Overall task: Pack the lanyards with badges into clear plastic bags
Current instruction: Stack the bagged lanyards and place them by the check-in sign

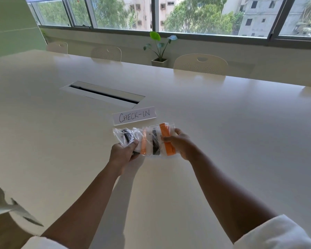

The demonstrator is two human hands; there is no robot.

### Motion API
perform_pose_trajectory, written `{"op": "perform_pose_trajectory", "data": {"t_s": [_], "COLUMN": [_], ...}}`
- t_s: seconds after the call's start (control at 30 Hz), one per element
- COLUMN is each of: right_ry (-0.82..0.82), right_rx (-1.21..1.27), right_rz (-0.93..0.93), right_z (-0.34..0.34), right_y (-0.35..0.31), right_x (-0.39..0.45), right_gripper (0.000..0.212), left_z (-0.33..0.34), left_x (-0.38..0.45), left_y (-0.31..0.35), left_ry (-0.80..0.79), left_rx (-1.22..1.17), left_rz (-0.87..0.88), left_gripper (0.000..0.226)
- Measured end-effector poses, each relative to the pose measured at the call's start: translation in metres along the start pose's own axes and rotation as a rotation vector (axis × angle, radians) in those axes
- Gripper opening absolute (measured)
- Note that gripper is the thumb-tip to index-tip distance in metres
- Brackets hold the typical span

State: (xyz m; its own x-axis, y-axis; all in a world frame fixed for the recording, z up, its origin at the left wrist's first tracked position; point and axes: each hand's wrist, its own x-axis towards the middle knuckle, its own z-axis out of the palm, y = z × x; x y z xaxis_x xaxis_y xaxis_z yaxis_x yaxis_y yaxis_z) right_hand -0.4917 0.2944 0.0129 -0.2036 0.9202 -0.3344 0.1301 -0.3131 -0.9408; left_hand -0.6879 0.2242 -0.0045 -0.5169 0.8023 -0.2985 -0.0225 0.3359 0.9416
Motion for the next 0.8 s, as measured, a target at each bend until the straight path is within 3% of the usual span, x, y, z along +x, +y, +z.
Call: {"op": "perform_pose_trajectory", "data": {"t_s": [0.37,0.47,0.73,0.8], "right_ry": [0.058,0.081,0.276,0.325], "right_rx": [-0.12,-0.143,-0.352,-0.416], "right_rz": [0.007,0.024,0.021,-0.011], "right_z": [0.028,0.031,0.033,0.035], "right_y": [-0.012,-0.015,-0.015,-0.014], "right_x": [0.061,0.071,0.083,0.081], "right_gripper": [0.042,0.039,0.034,0.042], "left_z": [-0.011,-0.016,-0.013,-0.012], "left_x": [0.051,0.056,0.055,0.054], "left_y": [0.004,0.005,0.0,-0.003], "left_ry": [0.086,0.1,0.202,0.233], "left_rx": [0.35,0.493,0.718,0.759], "left_rz": [0.071,0.088,0.217,0.274], "left_gripper": [0.051,0.068,0.097,0.1]}}
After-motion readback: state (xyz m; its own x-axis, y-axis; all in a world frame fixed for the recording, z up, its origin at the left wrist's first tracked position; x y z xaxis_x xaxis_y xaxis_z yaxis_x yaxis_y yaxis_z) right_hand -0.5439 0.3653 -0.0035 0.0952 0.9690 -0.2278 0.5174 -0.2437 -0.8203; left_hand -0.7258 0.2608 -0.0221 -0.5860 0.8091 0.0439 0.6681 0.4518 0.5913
